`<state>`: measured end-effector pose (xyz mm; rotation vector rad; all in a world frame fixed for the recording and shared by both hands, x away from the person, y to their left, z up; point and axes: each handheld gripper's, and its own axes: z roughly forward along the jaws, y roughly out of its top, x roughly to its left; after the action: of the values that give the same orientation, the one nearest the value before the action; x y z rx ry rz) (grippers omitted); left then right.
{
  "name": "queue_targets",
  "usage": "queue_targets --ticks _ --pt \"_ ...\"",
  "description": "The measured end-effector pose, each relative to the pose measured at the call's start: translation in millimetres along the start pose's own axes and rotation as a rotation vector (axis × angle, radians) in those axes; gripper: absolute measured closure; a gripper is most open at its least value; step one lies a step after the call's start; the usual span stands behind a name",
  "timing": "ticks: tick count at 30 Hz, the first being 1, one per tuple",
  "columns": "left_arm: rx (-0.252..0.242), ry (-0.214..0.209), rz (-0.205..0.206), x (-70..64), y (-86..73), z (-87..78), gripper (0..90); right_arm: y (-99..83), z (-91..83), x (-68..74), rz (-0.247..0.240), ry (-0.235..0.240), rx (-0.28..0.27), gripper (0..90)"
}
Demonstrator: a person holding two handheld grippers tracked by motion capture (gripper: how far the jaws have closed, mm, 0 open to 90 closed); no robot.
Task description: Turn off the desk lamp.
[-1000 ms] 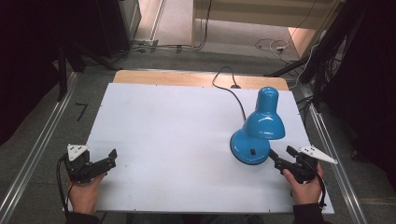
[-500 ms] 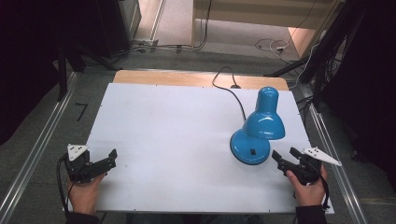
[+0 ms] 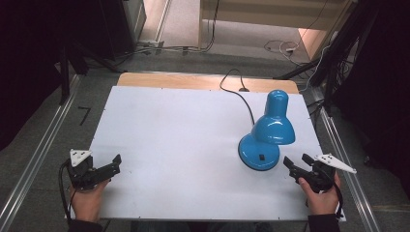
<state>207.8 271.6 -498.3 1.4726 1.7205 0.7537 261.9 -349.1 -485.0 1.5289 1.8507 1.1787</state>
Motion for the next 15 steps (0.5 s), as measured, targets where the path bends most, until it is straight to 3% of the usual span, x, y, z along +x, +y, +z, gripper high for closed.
queue_targets --ticks 15 --pt "0.001 0.001 -0.002 0.2 0.0 0.2 2.0 -1.8 -6.5 -6.6 0.019 -0.01 -0.009 19.2"
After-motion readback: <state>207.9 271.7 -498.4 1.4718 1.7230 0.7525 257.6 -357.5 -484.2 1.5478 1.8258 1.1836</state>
